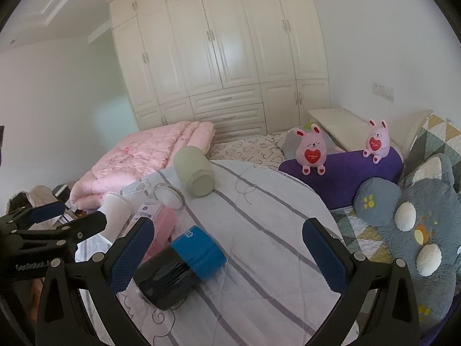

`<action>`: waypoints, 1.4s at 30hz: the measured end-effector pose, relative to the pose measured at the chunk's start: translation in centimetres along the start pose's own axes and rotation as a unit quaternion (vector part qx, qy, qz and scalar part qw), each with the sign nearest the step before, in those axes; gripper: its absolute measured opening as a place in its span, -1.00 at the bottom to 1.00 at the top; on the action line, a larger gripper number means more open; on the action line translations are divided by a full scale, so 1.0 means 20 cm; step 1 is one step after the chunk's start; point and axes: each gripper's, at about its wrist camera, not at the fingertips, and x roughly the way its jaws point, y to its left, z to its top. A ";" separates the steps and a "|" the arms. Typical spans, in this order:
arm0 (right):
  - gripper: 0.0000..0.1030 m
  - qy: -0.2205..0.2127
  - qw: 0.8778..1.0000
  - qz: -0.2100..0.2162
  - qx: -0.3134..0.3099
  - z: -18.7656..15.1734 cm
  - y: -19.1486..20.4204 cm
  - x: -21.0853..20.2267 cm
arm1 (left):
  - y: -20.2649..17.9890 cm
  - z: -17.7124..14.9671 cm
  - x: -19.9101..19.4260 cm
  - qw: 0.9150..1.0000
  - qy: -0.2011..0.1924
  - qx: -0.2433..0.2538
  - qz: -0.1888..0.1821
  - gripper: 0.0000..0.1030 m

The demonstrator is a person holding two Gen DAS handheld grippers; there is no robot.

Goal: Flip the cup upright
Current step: 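Close the left gripper around the pale green cup's body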

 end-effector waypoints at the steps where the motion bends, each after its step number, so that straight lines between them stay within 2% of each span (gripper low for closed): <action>1: 1.00 0.000 1.000 0.000 0.001 0.00 -0.01 0.01 | -0.01 0.02 0.02 1.000 0.003 0.002 -0.002 0.99; 5: 1.00 0.000 1.000 -0.005 0.008 0.03 -0.06 0.05 | -0.06 0.10 0.11 1.000 0.022 0.007 -0.012 0.99; 17: 1.00 0.017 1.000 -0.017 0.016 0.13 -0.20 0.23 | -0.14 0.28 0.37 0.995 0.080 -0.047 -0.038 0.99; 24: 1.00 0.021 0.999 -0.019 0.024 0.18 -0.28 0.32 | -0.16 0.34 0.50 0.993 0.101 -0.058 -0.016 0.99; 31: 1.00 0.030 0.999 -0.020 0.030 0.21 -0.36 0.43 | -0.15 0.49 0.77 0.977 0.155 -0.144 -0.017 0.99; 36: 1.00 0.045 0.998 -0.018 0.026 0.27 -0.40 0.56 | -0.15 0.54 0.95 0.969 0.187 -0.163 -0.005 0.99; 42: 1.00 0.059 0.998 -0.014 0.018 0.35 -0.41 0.75 | -0.13 0.56 1.16 0.960 0.229 -0.153 0.046 0.99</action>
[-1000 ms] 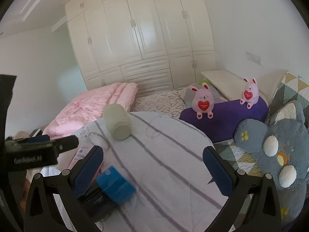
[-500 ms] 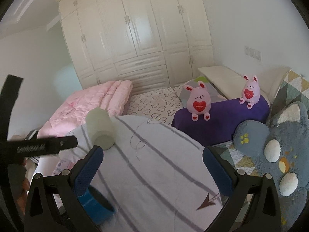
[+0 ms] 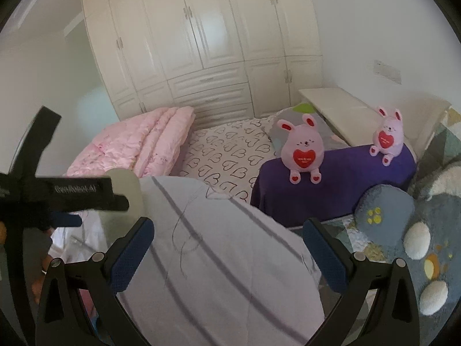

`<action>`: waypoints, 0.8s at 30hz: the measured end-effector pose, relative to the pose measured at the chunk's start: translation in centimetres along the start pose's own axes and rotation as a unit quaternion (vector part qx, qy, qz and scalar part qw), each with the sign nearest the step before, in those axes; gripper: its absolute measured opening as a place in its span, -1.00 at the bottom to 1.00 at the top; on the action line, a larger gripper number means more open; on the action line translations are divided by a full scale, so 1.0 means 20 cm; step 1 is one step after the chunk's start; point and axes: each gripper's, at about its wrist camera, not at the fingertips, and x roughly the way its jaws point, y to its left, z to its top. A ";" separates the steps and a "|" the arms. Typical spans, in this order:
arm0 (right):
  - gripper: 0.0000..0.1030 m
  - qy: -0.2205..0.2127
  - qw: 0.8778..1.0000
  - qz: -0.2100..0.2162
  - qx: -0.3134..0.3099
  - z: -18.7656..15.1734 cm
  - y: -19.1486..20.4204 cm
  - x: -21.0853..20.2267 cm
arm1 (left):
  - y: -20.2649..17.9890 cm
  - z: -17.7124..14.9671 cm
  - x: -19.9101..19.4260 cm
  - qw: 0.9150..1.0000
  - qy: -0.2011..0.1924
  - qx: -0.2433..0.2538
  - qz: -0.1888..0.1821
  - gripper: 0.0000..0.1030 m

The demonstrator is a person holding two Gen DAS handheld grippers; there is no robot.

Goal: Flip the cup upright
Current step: 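Close the left gripper around the pale green cup's body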

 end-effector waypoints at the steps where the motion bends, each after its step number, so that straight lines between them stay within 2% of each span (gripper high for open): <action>1: 1.00 0.000 1.000 0.002 -0.001 0.01 0.00 0.02 | 0.00 0.02 0.03 1.000 0.009 0.001 0.006 0.99; 7: 1.00 0.017 1.000 0.014 -0.008 0.02 0.03 0.14 | -0.02 0.10 0.15 0.999 0.031 0.004 0.024 0.99; 9: 1.00 0.021 1.000 0.018 -0.006 0.01 0.03 0.16 | -0.02 0.11 0.18 0.999 0.038 0.007 0.019 0.99; 11: 1.00 0.024 0.999 0.021 -0.002 0.00 0.03 0.17 | -0.02 0.11 0.21 0.999 0.053 0.002 0.003 0.82; 12: 1.00 0.027 0.999 0.021 -0.001 -0.01 0.04 0.17 | -0.02 0.11 0.22 0.998 0.057 0.000 -0.011 0.61; 15: 1.00 0.031 0.999 0.018 -0.003 -0.01 0.03 0.18 | -0.02 0.09 0.20 0.999 0.047 0.009 -0.014 0.59; 19: 1.00 0.036 0.999 0.014 -0.002 -0.01 0.03 0.18 | -0.01 0.07 0.15 0.998 0.043 0.013 -0.039 0.58; 24: 1.00 0.034 0.999 0.014 -0.011 0.00 0.06 0.14 | -0.01 0.03 0.01 0.998 0.022 0.027 -0.047 0.56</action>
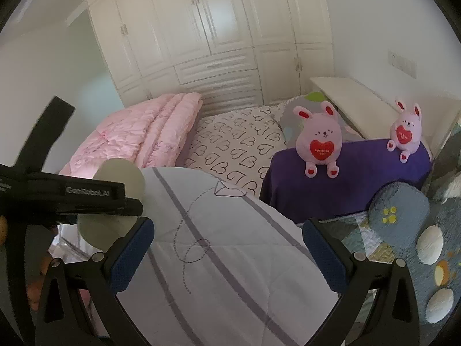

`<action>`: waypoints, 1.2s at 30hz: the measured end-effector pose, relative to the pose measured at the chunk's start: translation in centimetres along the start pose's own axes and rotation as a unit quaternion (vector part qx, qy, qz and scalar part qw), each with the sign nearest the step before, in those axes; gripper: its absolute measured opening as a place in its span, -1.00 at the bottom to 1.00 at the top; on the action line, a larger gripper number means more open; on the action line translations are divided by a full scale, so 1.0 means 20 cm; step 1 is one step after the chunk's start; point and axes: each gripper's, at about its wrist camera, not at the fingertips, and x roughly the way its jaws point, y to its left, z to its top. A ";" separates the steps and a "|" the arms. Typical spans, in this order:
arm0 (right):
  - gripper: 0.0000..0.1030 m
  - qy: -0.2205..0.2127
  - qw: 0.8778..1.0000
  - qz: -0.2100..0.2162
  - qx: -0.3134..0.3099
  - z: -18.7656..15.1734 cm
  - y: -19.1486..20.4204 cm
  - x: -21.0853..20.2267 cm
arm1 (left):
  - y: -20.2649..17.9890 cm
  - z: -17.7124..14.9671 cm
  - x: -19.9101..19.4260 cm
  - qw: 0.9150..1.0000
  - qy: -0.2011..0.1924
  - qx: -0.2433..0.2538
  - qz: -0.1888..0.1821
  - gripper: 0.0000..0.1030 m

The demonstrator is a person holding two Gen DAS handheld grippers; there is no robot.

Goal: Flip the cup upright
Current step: 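Close the left gripper around the pale green cup's body, then lift the pale green cup with the left gripper and rotate it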

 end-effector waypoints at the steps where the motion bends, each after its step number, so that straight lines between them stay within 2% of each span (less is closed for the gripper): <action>1: 1.00 -0.002 1.000 -0.001 -0.003 0.00 0.01 -0.02 | 0.00 -0.01 -0.03 1.000 -0.006 0.001 -0.003 0.56; 10: 1.00 -0.031 0.999 -0.010 -0.026 0.03 0.12 -0.24 | 0.05 -0.15 -0.37 0.998 -0.046 0.024 -0.029 0.53; 16: 1.00 -0.058 0.997 -0.018 -0.045 0.03 0.24 -0.46 | 0.14 -0.33 -0.63 0.995 -0.087 0.036 -0.036 0.53; 20: 1.00 -0.079 0.995 -0.020 -0.056 -0.01 0.33 -0.61 | 0.22 -0.46 -0.78 0.992 -0.104 0.036 -0.057 0.53; 25: 1.00 -0.081 0.994 -0.011 -0.066 -0.09 0.45 -0.75 | 0.37 -0.65 -0.93 0.990 -0.120 0.042 -0.058 0.53; 30: 1.00 -0.079 0.993 0.000 -0.083 -0.20 0.57 -0.84 | 0.54 -0.82 -1.01 0.988 -0.132 0.043 -0.062 0.53; 36: 1.00 -0.063 0.994 0.015 -0.093 -0.34 0.72 -0.90 | 0.71 -0.99 -0.99 0.991 -0.109 0.042 -0.064 0.53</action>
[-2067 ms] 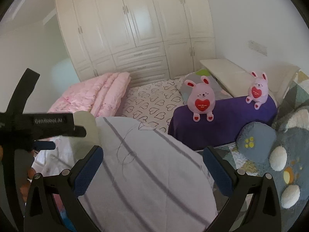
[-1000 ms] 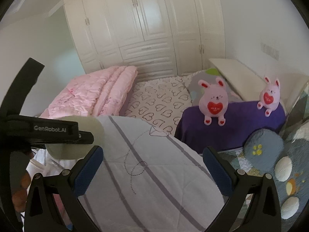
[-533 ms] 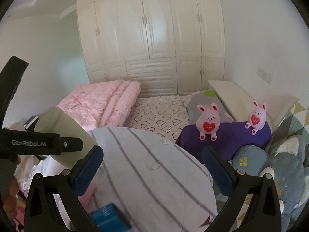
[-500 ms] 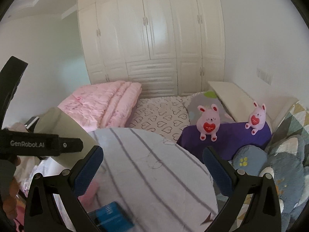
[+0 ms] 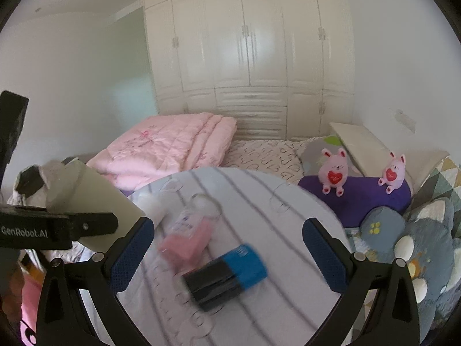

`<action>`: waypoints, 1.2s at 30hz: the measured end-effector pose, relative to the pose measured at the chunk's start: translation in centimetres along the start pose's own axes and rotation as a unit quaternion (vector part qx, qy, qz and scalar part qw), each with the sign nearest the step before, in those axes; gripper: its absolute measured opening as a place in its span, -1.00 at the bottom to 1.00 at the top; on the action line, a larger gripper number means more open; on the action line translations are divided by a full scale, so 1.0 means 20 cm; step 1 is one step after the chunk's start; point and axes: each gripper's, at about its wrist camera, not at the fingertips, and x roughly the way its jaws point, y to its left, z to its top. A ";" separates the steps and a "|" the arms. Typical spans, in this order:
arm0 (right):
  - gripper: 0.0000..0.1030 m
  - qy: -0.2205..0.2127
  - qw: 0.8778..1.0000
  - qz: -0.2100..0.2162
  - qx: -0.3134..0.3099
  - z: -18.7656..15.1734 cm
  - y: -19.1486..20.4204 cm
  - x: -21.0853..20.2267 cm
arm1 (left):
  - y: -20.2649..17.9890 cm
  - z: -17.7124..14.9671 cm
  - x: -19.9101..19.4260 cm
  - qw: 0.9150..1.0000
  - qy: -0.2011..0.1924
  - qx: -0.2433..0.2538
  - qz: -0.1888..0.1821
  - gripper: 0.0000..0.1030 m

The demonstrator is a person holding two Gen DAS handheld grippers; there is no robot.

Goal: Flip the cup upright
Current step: 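Lift the pale green cup with the left gripper and rotate it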

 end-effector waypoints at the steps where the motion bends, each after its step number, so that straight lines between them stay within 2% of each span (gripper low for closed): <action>1: 1.00 0.002 1.000 0.002 -0.001 -0.01 0.02 -0.01 | 0.02 -0.03 0.00 1.000 0.006 0.000 0.002 0.53; 6: 1.00 0.012 1.000 0.003 -0.011 -0.09 0.09 -0.03 | 0.13 -0.16 0.01 1.000 0.016 -0.009 -0.008 0.54; 11: 1.00 0.028 1.000 -0.006 -0.009 -0.15 0.11 -0.01 | 0.18 -0.18 0.08 0.999 0.023 -0.017 -0.020 0.54; 14: 1.00 0.037 0.999 -0.012 -0.009 -0.18 0.13 -0.01 | 0.19 -0.16 0.14 0.999 0.004 -0.027 -0.026 0.54; 19: 1.00 0.041 0.999 -0.020 -0.009 -0.19 0.12 0.01 | 0.20 -0.20 0.24 0.999 -0.031 -0.023 -0.012 0.54; 21: 1.00 0.044 0.999 -0.024 -0.011 -0.20 0.12 0.02 | 0.21 -0.24 0.29 0.999 -0.031 -0.023 -0.010 0.54; 24: 1.00 0.056 0.998 -0.027 -0.014 -0.23 0.13 0.05 | 0.25 -0.33 0.34 0.999 -0.018 -0.032 -0.028 0.54; 32: 1.00 0.082 0.996 -0.021 -0.029 -0.30 0.20 0.09 | 0.31 -0.53 0.27 0.998 -0.019 -0.035 -0.049 0.55; 36: 1.00 0.091 0.995 -0.015 -0.031 -0.33 0.24 0.09 | 0.34 -0.61 0.31 0.998 0.000 -0.037 -0.048 0.56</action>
